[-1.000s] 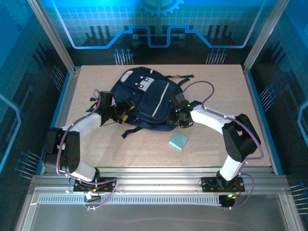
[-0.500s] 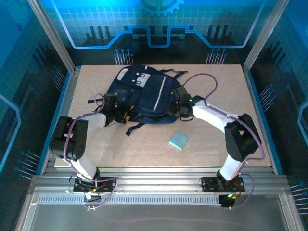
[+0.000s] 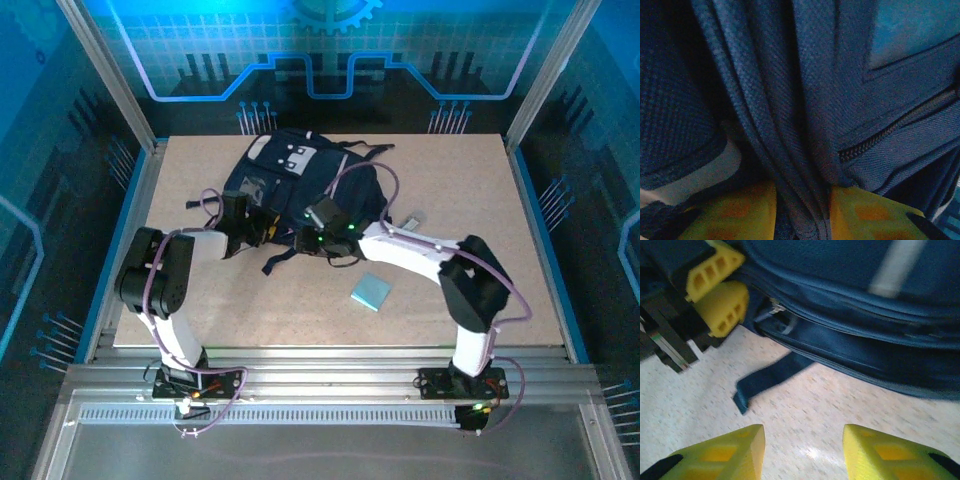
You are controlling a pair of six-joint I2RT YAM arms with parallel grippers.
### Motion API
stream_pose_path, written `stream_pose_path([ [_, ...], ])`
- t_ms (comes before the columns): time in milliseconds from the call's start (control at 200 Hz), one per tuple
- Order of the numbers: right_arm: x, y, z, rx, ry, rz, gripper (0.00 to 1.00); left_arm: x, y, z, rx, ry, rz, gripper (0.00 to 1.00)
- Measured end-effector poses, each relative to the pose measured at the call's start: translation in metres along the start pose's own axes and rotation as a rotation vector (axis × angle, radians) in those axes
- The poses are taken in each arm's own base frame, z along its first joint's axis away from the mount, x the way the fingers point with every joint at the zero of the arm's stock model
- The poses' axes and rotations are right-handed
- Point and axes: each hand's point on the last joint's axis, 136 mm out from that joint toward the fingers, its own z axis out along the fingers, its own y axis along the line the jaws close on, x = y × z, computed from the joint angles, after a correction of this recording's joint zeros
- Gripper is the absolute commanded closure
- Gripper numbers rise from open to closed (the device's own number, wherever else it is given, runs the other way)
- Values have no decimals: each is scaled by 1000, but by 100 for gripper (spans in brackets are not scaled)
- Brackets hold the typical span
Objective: Pack the student bag
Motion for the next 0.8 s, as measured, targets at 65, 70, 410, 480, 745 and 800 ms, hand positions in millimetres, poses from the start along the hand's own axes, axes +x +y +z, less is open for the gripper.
stream_pose_path([
  [65, -7, 8, 16, -14, -9, 18, 56, 4, -1, 1, 10, 2, 3, 71],
  [70, -7, 9, 17, -14, -9, 19, 56, 4, -1, 1, 11, 3, 3, 71],
  [410, -13, -5, 64, 87, -36, 100, 56, 46, 9, -10, 44, 47, -9, 68],
  [480, -15, -8, 66, 117, -40, 104, 56, 47, 10, -11, 46, 47, -23, 68],
  [745, -24, -23, 78, 280, -69, 99, 75, 49, -2, -19, 77, 49, -21, 66],
  [800, -24, -27, 80, 303, -71, 102, 80, 50, -4, -20, 83, 52, -20, 66],
])
